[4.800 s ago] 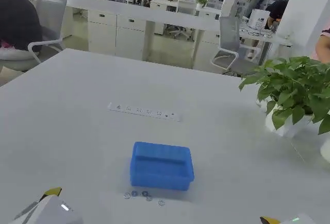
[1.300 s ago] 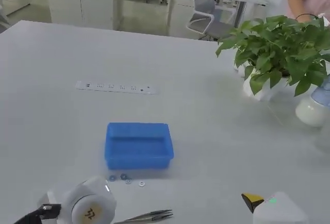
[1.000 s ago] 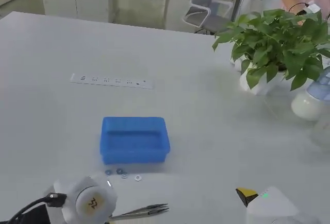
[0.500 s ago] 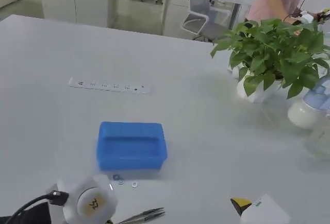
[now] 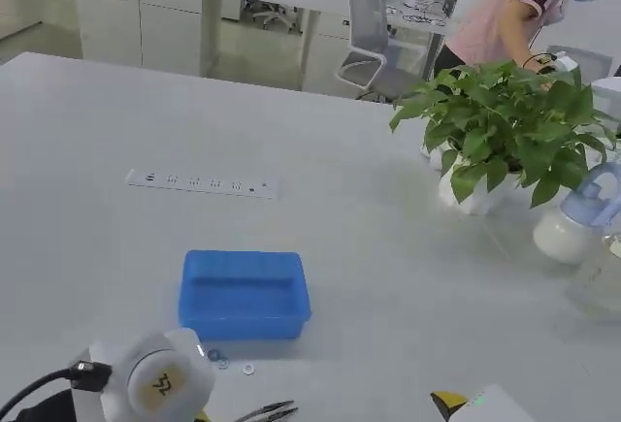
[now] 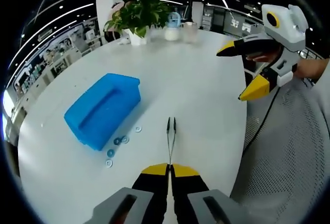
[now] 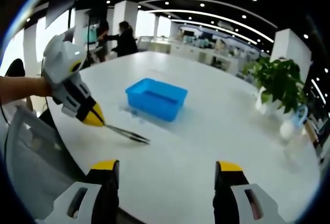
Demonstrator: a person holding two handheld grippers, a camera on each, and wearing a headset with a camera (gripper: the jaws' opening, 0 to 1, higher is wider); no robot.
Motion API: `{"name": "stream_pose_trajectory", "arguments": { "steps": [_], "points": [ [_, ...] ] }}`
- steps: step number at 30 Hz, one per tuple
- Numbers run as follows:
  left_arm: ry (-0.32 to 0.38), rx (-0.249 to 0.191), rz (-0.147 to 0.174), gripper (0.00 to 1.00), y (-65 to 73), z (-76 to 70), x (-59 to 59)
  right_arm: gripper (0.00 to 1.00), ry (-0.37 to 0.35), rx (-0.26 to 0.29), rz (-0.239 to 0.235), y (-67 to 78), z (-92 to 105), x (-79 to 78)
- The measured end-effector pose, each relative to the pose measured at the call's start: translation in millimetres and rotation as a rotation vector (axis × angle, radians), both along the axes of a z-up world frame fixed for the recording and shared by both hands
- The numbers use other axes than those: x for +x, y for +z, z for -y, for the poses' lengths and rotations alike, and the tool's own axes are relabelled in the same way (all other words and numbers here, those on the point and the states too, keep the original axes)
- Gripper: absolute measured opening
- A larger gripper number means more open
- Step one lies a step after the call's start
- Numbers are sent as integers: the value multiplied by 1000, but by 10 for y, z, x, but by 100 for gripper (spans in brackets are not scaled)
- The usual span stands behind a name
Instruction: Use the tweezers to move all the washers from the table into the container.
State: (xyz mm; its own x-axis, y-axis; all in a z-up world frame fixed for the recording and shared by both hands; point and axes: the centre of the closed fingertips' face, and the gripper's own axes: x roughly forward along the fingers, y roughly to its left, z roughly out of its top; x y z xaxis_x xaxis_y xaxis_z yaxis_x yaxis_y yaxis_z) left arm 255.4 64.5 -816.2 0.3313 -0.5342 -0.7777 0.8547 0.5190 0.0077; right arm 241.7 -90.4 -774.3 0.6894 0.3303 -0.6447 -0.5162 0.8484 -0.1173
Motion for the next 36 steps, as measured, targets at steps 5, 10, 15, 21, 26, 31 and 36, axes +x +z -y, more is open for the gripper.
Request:
{"name": "stream_pose_trajectory", "arguments": {
  "steps": [5,10,15,21,26,31,36],
  "points": [
    [7,-4,28,0,154,-24,48,74,-9,9,10,31,9,13],
    [18,-7,59,0,313,-68,131,74,-13,23,13,54,2,20],
    [23,-17,81,0,454,-100,209,74,-4,24,11,57,-19,21],
    [7,-2,100,0,537,-135,259,74,-13,35,2,66,-9,50],
    [17,-4,111,0,604,-195,335,74,-2,25,-11,37,-35,48],
    [18,5,119,0,657,-271,408,74,5,31,-12,45,-76,38],
    [11,19,135,0,713,-342,472,74,7,42,-12,55,-108,32]
  ]
}}
